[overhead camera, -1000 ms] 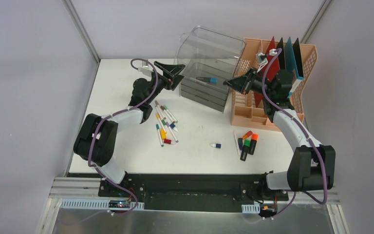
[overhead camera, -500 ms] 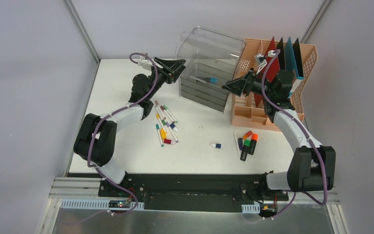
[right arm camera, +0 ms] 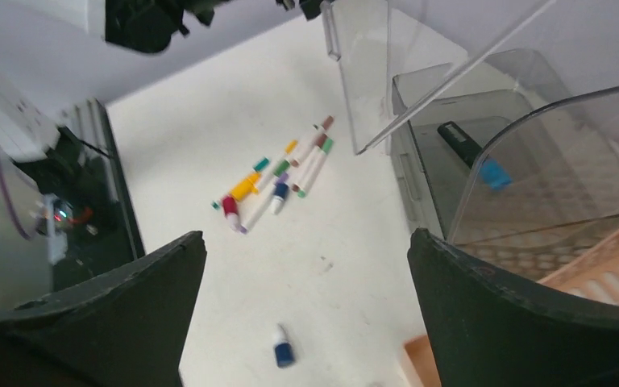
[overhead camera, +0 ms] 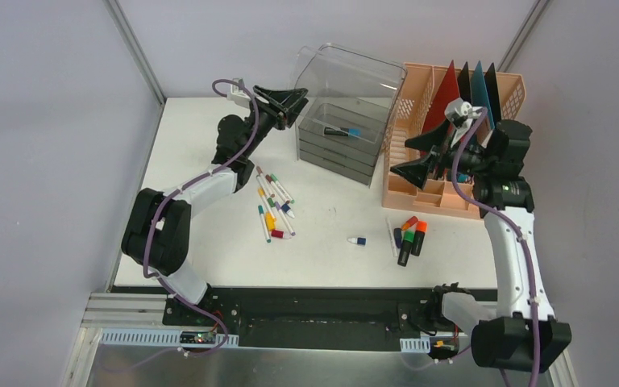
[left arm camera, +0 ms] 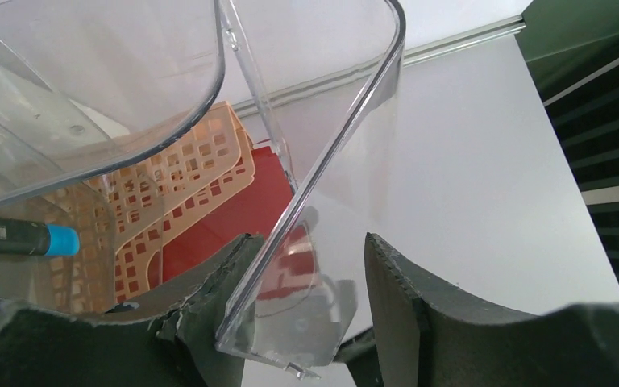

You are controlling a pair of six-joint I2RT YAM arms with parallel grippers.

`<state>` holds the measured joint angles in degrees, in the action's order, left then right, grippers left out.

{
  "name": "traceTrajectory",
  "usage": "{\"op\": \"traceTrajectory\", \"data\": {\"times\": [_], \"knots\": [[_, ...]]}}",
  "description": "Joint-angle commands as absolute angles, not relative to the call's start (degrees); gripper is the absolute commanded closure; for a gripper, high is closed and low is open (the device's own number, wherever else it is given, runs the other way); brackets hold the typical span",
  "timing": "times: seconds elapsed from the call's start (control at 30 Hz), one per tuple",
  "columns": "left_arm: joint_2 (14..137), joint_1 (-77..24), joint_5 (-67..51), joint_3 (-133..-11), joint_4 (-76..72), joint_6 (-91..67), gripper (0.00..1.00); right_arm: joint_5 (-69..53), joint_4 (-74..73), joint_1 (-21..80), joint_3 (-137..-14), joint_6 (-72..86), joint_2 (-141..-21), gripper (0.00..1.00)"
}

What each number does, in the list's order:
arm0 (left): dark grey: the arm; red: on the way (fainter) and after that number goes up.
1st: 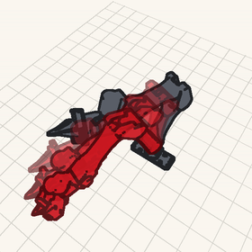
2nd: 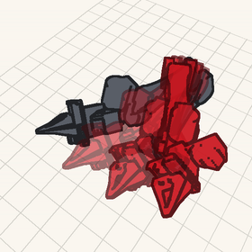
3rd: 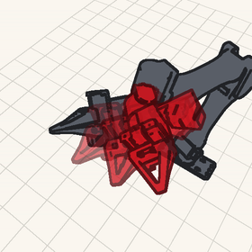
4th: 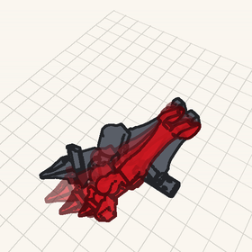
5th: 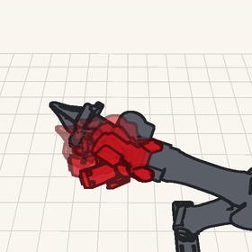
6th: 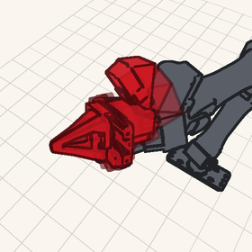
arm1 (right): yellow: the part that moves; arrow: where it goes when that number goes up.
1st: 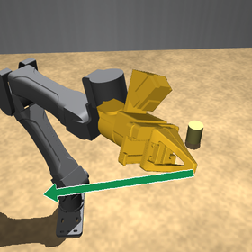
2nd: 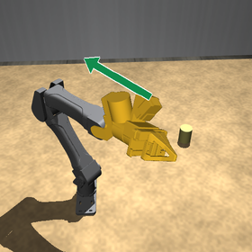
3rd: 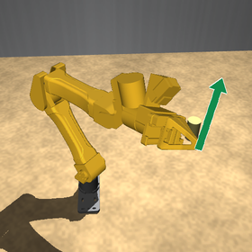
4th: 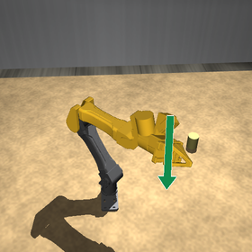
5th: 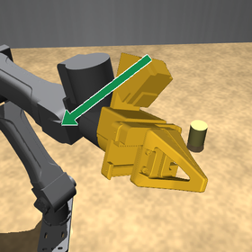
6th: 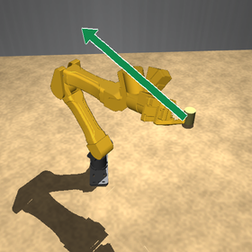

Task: Organize the desk
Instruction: Pick up the stationery from the corner of the board.

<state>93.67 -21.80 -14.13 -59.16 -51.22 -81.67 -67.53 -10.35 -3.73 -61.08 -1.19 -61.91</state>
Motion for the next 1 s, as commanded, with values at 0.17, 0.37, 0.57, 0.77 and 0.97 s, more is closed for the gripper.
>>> {"op": "traceTrajectory", "data": {"times": [0.17, 0.37, 0.57, 0.77, 0.97], "knots": [[87.9, -22.4, -13.0, -65.2, -40.5, -82.4, 0.46, -56.1, -63.6, -3.5, -67.0, -48.0, -57.4, 0.01], [86.2, -22.4, -11.8, -66.0, -36.7, -81.8, 0.46, -39.9, -66.5, -3.3, -61.1, -48.0, -57.9, 0.03], [86.1, -22.4, -11.8, -66.2, -36.2, -82.1, 0.45, -23.1, -59.0, -0.7, -51.4, -44.7, -58.8, 0.15], [86.1, -22.3, -12.0, -65.8, -36.1, -82.3, 0.45, -13.1, -48.1, 1.9, -42.8, -39.7, -60.4, 0.34], [86.5, -22.3, -12.2, -65.2, -37.0, -83.0, 0.45, -7.1, -40.6, 4.0, -40.6, -35.6, -64.7, 0.46]]}}
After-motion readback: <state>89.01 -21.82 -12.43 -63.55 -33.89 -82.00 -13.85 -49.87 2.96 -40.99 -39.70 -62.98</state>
